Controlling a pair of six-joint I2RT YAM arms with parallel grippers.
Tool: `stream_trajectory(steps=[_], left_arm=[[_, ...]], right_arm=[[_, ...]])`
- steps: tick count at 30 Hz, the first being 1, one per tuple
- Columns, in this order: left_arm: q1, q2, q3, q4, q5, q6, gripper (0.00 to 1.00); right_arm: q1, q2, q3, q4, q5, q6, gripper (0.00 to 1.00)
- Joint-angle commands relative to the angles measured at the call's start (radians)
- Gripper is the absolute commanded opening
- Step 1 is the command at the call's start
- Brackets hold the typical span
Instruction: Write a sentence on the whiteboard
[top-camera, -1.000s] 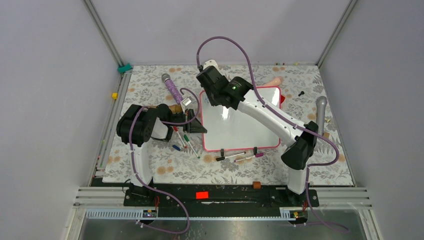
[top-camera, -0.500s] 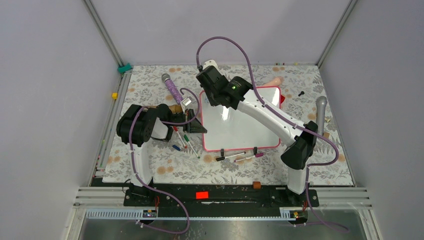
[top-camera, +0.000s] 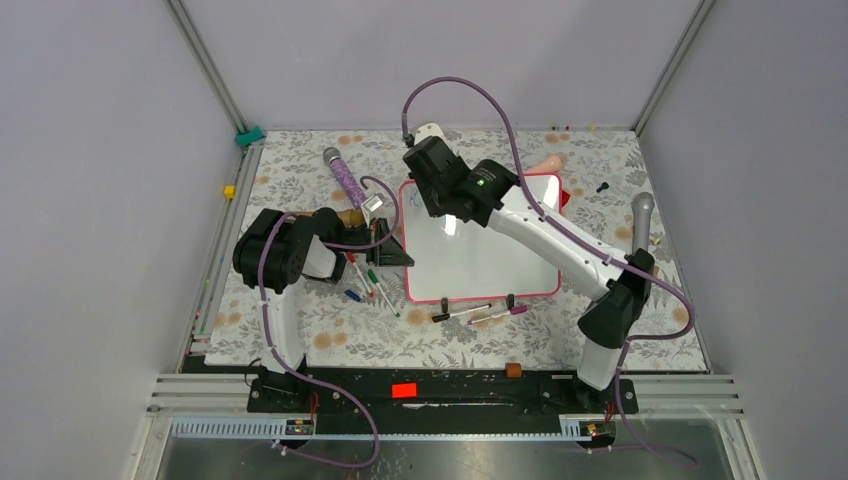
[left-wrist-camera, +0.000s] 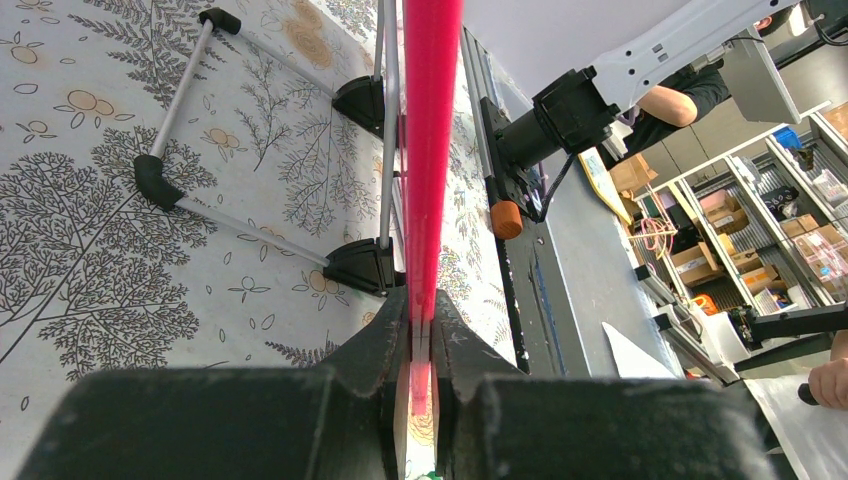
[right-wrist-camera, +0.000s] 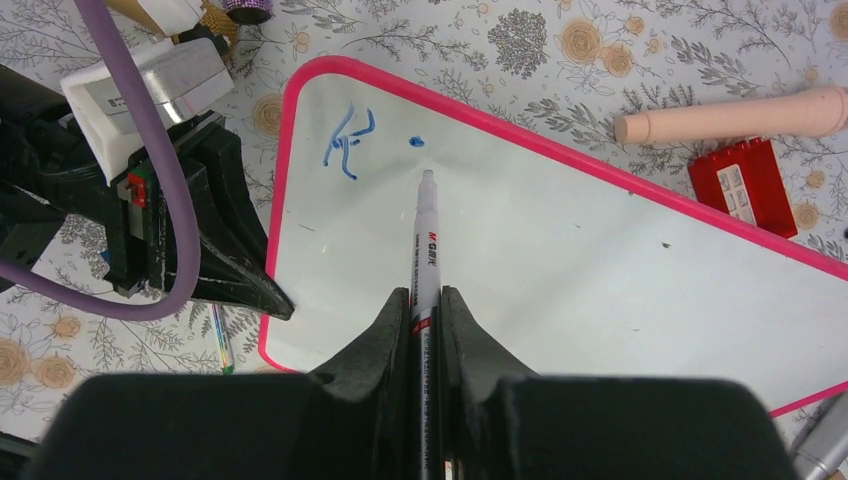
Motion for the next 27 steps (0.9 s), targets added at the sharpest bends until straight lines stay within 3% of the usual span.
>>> stream_trajectory(steps=[1, 27], left_arm=[[0.001, -0.043, -0.014, 0.013, 0.057, -0.011, 0.0], [0.0, -0.04, -0.016, 0.013, 0.063, -0.014, 0.0]], right_arm=[[-0.011, -0.067, -0.038, 0.043, -0.011, 0.01, 0.0], [-0.01, 0.024, 0.04, 0.044, -0.022, -0.011, 0.0]])
